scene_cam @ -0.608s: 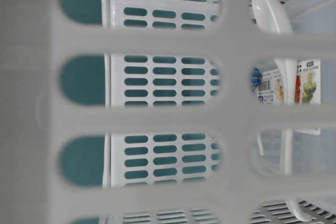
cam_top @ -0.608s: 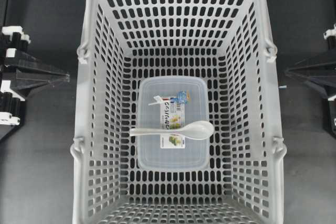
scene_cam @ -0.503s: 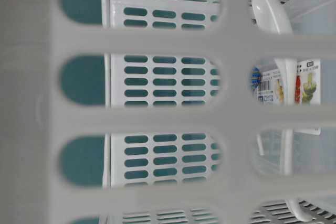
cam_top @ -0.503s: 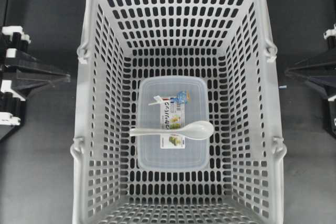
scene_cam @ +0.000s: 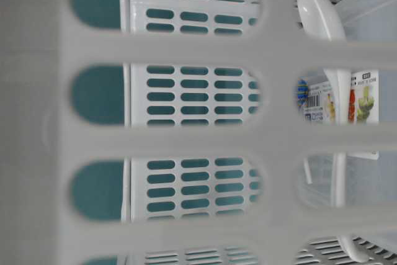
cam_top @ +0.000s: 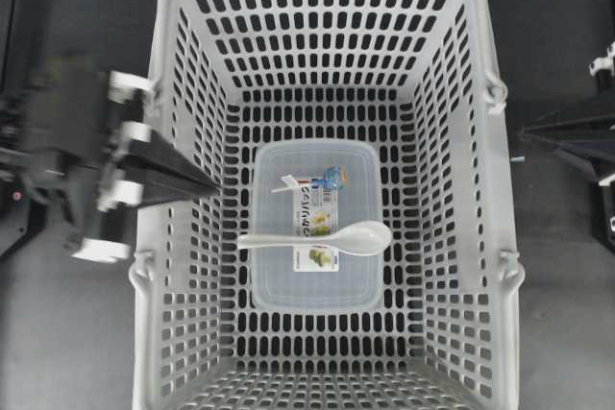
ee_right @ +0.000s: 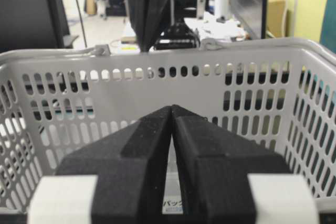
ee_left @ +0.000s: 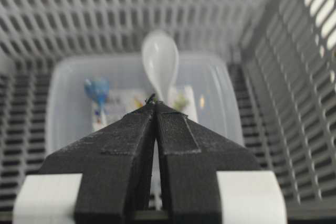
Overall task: Pick up the chinese spoon from the shopping basket with the left arm.
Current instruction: 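Move the left gripper over the basket toward the white spoon, then lower the open left gripper around the white spoon's handle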
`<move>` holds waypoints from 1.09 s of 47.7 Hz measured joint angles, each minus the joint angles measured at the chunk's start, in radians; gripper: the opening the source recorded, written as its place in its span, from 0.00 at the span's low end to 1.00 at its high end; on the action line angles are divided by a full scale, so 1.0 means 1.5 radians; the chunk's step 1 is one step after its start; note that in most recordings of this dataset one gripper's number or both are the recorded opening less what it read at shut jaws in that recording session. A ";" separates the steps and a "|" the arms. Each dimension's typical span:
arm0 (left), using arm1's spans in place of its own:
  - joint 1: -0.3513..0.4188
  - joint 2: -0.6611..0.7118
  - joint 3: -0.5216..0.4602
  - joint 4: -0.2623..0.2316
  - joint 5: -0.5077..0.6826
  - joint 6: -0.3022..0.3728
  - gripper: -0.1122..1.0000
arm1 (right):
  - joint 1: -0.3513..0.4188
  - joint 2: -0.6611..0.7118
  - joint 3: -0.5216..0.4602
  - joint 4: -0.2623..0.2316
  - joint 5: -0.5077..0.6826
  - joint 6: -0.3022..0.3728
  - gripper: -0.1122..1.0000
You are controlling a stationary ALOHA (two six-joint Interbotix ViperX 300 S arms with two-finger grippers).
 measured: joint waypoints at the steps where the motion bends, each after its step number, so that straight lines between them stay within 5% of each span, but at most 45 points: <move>1: -0.001 0.013 -0.012 0.000 0.012 -0.001 0.10 | 0.000 -0.001 0.000 0.000 0.000 0.000 0.09; 14: -0.004 0.176 -0.164 0.000 0.147 -0.002 0.10 | 0.000 -0.001 0.000 0.005 0.034 0.000 0.15; 31: -0.013 0.308 -0.267 0.000 0.217 0.000 0.12 | 0.000 -0.006 0.000 0.013 0.039 0.000 0.69; 44: -0.014 0.386 -0.305 0.000 0.265 -0.015 0.80 | 0.000 -0.006 0.001 0.013 0.039 0.000 0.70; 48: -0.014 0.412 -0.319 0.000 0.286 -0.020 0.91 | 0.000 -0.006 0.002 0.013 0.039 0.000 0.70; 52: -0.017 0.433 -0.331 0.000 0.295 -0.019 0.90 | 0.000 -0.006 0.003 0.014 0.039 0.000 0.70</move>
